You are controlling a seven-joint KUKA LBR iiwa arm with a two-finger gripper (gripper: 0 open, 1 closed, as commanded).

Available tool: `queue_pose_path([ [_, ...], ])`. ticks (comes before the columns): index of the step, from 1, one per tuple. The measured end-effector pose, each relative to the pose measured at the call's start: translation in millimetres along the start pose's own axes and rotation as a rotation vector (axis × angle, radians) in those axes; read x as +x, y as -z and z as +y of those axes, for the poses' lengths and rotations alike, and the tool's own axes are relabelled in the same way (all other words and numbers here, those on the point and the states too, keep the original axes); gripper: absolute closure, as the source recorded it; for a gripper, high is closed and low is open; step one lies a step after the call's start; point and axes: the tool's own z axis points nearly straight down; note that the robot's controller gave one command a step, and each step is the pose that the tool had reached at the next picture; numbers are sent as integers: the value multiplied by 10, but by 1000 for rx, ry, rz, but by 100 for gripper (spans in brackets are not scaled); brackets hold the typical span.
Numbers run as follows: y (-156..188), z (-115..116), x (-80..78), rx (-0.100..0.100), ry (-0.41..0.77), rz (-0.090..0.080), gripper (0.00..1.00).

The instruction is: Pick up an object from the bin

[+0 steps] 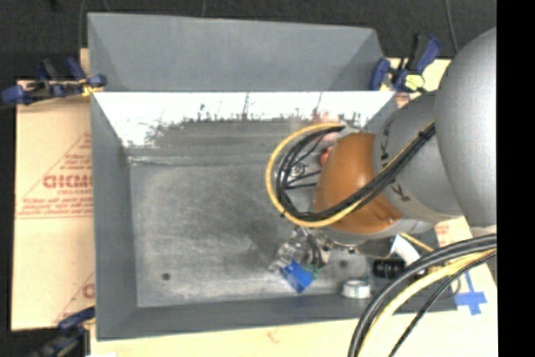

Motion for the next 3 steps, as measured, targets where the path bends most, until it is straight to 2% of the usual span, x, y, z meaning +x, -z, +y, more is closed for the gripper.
queue_pose_path([
  [1, -27, -9, 32, 4, 3, 8, 0],
  [2, 22, -356, -220, 5, 101, 5, 0],
  [3, 40, -340, -236, 2, 102, 0, 100],
])
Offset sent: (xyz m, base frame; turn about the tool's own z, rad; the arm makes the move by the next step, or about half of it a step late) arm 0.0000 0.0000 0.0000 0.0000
